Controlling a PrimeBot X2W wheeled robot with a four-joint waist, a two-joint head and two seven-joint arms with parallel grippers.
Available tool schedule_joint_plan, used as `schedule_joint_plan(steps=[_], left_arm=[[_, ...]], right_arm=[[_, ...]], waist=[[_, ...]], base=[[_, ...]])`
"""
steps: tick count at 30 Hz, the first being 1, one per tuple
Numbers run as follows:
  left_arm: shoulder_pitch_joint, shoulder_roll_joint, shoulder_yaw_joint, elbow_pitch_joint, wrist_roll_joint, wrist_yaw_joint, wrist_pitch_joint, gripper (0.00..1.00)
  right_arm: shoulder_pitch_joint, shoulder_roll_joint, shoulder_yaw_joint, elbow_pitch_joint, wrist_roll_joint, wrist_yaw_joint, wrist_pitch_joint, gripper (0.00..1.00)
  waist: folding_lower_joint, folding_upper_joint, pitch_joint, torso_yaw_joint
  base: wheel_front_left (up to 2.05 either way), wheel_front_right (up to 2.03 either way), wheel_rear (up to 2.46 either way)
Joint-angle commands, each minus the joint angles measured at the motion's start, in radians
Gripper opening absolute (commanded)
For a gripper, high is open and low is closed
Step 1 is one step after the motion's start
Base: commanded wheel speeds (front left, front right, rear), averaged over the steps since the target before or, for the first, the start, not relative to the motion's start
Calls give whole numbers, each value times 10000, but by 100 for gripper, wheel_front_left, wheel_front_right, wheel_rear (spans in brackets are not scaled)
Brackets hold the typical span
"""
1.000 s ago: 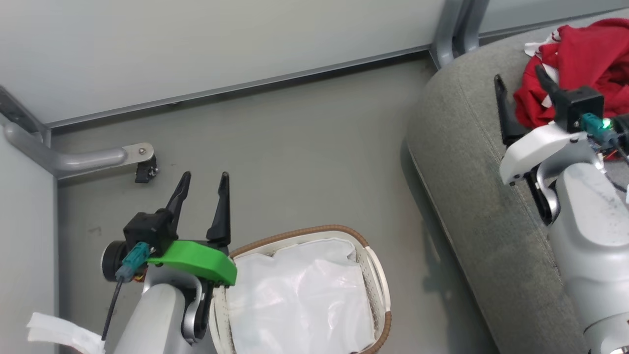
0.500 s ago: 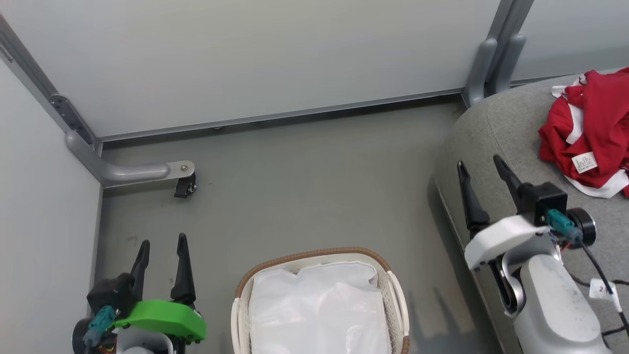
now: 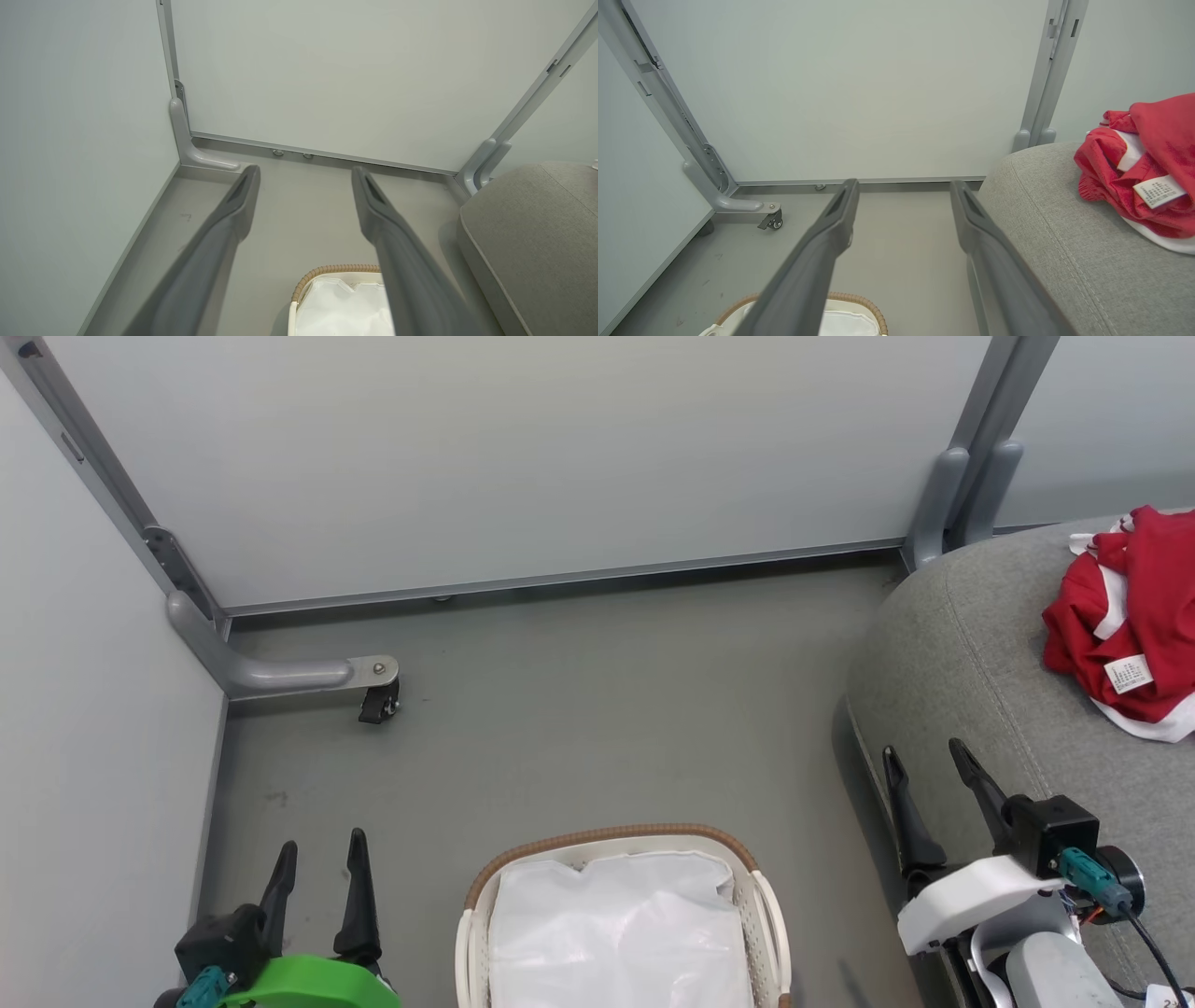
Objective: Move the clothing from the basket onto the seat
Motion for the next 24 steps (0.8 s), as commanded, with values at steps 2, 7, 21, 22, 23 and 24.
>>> schedule_joint_plan(steps=[2,7,21,22,23,24], left_arm=[[133,-4,-57,-35,-106,-25,-8,100],[98,-5,-166,21,-100,-27,-8,100],[-4,-5,-303,167,-175,-2,-7,100],[29,-15,-305,182,-200,13,2,0],[30,-21,-322,242,-218,13,11,0],[29,-23,-326,302,-258,12,24,0]], right_arm=[[215,-35,-15,-81,10,-11,-3,100],[248,-36,47,-32,-96,-11,-3,100],[292,-33,196,-168,97,-11,-3,100],[143,10,193,-95,41,0,0,0],[148,31,184,-20,57,0,10,0],[152,42,170,45,95,0,29,0]], waist=[[1,0,14,22],[1,0,24,-6],[1,0,-20,-29],[1,0,-20,-30],[1,0,-22,-30],[1,0,-22,-31]], base=[[0,0,0],[0,0,0],[0,0,0],[0,0,0],[0,0,0],[0,0,0]])
